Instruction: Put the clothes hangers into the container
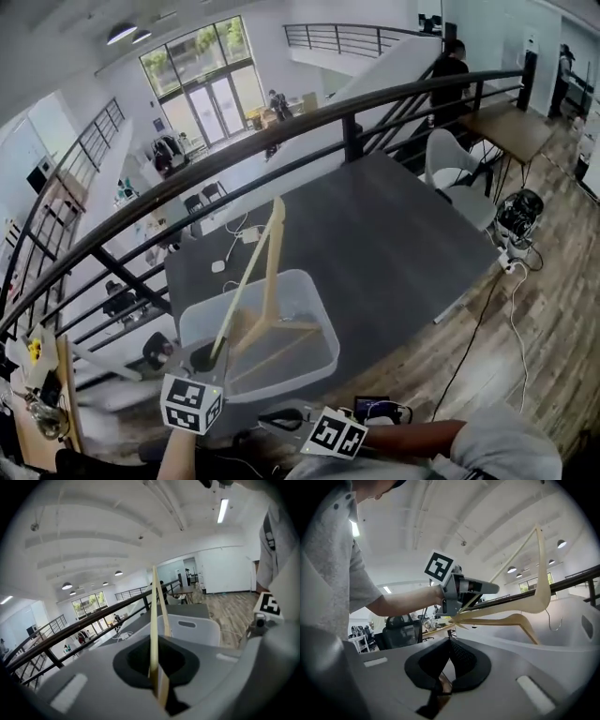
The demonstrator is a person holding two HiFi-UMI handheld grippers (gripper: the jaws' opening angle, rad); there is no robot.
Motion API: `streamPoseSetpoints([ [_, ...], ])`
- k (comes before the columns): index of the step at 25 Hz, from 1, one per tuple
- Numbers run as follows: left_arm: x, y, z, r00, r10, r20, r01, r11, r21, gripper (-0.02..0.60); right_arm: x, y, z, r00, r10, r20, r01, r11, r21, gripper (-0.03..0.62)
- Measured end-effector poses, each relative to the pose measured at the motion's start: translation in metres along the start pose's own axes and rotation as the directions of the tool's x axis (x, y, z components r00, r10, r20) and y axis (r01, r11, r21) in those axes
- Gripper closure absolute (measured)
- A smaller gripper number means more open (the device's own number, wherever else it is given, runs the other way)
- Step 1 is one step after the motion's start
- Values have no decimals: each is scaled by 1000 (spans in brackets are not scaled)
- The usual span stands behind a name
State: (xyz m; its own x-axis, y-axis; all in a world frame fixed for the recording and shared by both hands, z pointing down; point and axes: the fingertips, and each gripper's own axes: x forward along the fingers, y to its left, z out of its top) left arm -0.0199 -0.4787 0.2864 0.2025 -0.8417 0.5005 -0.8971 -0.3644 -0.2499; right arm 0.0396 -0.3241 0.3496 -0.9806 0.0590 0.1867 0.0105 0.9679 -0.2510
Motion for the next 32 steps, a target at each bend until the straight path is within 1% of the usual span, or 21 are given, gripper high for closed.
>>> streamPoseSetpoints([
  [3, 27, -10, -13, 997, -57, -59, 57, 998, 4, 572, -9, -6, -2, 1000, -18, 0, 18, 1000, 7, 594],
  [6, 46, -16, -33, 989, -85, -122, 87, 996, 11, 571, -15, -10, -9, 1000, -31, -7, 31, 1000, -3, 594],
  [8, 53, -18, -44, 985, -81, -154, 88, 995, 41, 571, -17, -11, -13, 999, -37, -9, 37, 999, -8, 595],
  [11, 69, -19, -48, 978, -71, -194, 91, 991, 100, 568, -20, -21, -10, 999, -51, -1, 51, 998, -27, 594],
  [13, 79, -19, -50, 968, -66, -240, 94, 990, 109, 560, -22, -28, -6, 998, -56, 7, 56, 998, -28, 594],
  [15, 80, -18, -52, 966, -46, -253, 72, 993, 92, 545, -26, -28, -6, 999, -52, 11, 52, 999, -10, 594],
  [16, 78, -18, -52, 967, -44, -250, 65, 995, 76, 530, -28, -27, -6, 999, -50, 12, 50, 999, 0, 594],
  [17, 77, -20, -53, 967, -53, -250, 69, 996, 57, 498, -31, -28, -7, 999, -49, 13, 49, 999, 9, 594],
  [18, 76, -22, -53, 966, -71, -250, 84, 996, 39, 421, -33, -29, -8, 999, -51, 14, 50, 999, 15, 595],
  [19, 76, -24, -52, 965, -91, -246, 100, 995, 26, 316, -35, -31, -9, 998, -53, 14, 53, 998, 18, 594],
  [20, 75, -25, -50, 967, -101, -235, 110, 994, 24, 249, -36, -34, -10, 998, -57, 15, 57, 998, 19, 595],
  [22, 70, -22, -43, 975, -90, -201, 100, 994, 41, 210, -37, -39, -11, 998, -63, 15, 62, 998, 19, 594],
  [24, 60, -18, -33, 988, -64, -142, 71, 997, 42, 175, -39, -41, -11, 997, -75, 16, 75, 997, 27, 594],
  [27, 34, -8, -8, 1000, -9, -16, 9, 1000, -17, 152, -47, -41, -9, 993, -111, 25, 111, 993, 33, 594],
  [29, 8, 0, 12, 995, 47, 84, -43, 998, -47, 152, -55, -43, -5, 987, -154, 34, 153, 988, 22, 594],
  [32, -36, 4, 34, 971, 127, 202, -113, 990, -81, 152, -72, -48, 1, 971, -233, 53, 233, 973, 12, 594],
])
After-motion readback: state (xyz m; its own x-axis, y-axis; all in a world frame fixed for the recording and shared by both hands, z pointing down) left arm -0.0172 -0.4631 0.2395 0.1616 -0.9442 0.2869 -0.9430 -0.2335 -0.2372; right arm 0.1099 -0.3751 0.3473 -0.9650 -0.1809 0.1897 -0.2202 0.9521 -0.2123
